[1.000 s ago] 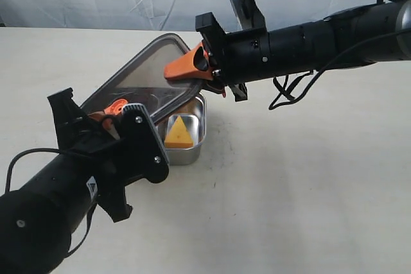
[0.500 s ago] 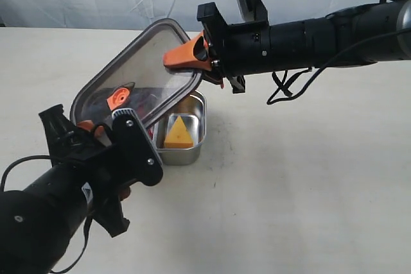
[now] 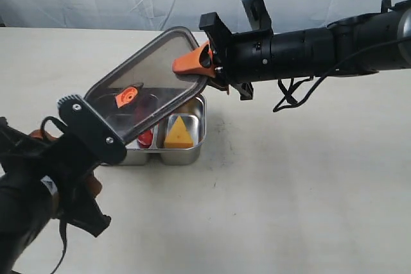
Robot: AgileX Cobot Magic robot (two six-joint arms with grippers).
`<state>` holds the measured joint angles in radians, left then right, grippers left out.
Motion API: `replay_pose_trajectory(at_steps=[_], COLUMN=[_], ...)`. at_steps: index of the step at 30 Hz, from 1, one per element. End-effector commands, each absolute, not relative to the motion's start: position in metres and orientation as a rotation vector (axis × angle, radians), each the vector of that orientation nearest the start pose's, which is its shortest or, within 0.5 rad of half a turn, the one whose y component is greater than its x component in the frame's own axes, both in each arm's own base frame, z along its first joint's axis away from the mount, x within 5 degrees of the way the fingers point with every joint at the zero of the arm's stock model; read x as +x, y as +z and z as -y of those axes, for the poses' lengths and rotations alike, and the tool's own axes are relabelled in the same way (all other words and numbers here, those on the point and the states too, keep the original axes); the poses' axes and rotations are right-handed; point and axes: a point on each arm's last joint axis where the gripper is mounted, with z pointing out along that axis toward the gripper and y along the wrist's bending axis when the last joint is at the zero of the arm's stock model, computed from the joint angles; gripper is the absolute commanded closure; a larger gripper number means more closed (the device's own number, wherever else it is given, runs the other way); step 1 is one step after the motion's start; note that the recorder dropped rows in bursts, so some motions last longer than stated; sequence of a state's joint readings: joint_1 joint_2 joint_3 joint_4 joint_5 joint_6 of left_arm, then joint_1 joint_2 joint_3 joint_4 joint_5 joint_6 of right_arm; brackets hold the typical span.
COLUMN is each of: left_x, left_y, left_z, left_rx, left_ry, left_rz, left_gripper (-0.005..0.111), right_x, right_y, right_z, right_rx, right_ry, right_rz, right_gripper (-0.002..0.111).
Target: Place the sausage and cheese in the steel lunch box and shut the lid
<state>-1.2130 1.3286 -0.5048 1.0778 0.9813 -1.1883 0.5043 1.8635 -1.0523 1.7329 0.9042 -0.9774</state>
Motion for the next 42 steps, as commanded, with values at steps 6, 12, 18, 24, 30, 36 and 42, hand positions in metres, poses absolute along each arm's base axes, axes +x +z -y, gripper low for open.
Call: replay_pose_trajectory(at_steps=[6, 12, 18, 24, 30, 36, 42], left_x=[0.115, 0.111, 0.109, 0.11, 0.11, 0.11, 0.108], left_y=[0.242, 0.26, 0.264, 0.265, 0.265, 0.266, 0.262], left_z=[0.113, 0.099, 0.093, 0.093, 0.093, 0.097, 0.098], left_rx=[0.511, 0.443, 0.415, 0.416, 0.419, 0.447, 0.433], left_ry=[0.322, 0.211, 0.199, 0.203, 0.2, 0.161, 0.128], left_rz=[-2.189, -2.138, -2.123, -2.117, -2.115, -2.097, -2.148], left_gripper=[0.055, 0.058, 0.058, 0.058, 0.058, 0.058, 0.058], right_x=[0.269, 0.259, 0.249, 0.249, 0.244, 0.236, 0.229], right_y=[0.212, 0.216, 0.217, 0.222, 0.247, 0.277, 0.295], right_z=[-0.226, -0.238, -0.249, -0.251, -0.245, -0.235, -0.23], right_rx=[-0.157, 0.054, 0.029, 0.019, 0.008, -0.009, -0.038], right_ry=[1.392, 1.257, 1.288, 1.316, 1.332, 1.338, 1.372], right_rz=[-2.37, -2.421, -2.437, -2.423, -2.343, -2.242, -2.181], right_gripper=[0.109, 0.109, 0.109, 0.109, 0.109, 0.109, 0.109])
